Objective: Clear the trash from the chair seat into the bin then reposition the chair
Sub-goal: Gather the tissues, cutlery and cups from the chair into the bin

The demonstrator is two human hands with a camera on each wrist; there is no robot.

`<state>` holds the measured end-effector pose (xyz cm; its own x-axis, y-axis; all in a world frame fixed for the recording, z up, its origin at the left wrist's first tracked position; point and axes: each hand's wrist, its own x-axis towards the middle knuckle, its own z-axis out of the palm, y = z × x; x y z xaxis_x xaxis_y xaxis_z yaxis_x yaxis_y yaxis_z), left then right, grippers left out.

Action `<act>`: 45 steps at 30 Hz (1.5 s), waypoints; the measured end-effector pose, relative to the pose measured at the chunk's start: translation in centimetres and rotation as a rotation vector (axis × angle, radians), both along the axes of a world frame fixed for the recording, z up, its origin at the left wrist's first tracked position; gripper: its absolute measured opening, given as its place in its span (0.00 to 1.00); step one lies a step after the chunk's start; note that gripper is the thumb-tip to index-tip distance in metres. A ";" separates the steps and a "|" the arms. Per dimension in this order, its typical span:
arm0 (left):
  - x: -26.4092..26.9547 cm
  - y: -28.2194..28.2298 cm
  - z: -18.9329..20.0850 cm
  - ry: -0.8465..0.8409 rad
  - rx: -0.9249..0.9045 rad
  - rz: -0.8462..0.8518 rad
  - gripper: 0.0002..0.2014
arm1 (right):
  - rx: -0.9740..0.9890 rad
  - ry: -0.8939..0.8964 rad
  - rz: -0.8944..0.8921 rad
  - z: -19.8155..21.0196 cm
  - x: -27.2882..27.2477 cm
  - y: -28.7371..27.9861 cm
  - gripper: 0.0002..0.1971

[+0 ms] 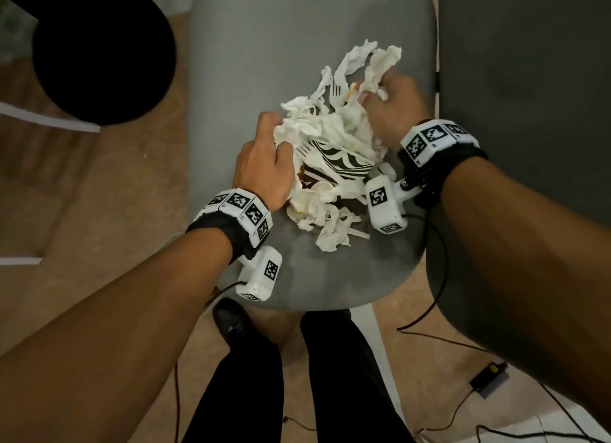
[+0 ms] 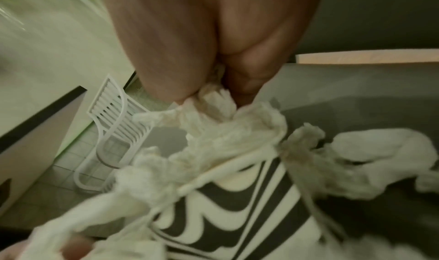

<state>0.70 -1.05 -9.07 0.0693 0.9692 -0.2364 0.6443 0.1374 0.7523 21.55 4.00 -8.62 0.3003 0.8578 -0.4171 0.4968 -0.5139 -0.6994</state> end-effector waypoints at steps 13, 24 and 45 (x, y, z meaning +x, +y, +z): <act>-3.6 -1.2 2.2 -0.152 0.090 0.160 0.13 | -0.175 -0.375 0.864 2.3 -8.3 -3.5 0.28; -11.0 -5.6 0.1 -0.158 -0.041 0.195 0.17 | 0.235 -0.494 0.761 6.2 -17.7 -5.2 0.16; -31.3 -21.6 -13.0 -0.071 -0.630 0.347 0.29 | -0.398 -0.018 1.012 -11.2 -39.0 -18.2 0.26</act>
<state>-30.59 -22.68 -22.03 -0.1823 0.6194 -0.7636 0.4372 0.7467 0.5013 -17.41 -14.24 -19.78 -0.4612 0.5155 -0.7222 0.8258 -0.0484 -0.5619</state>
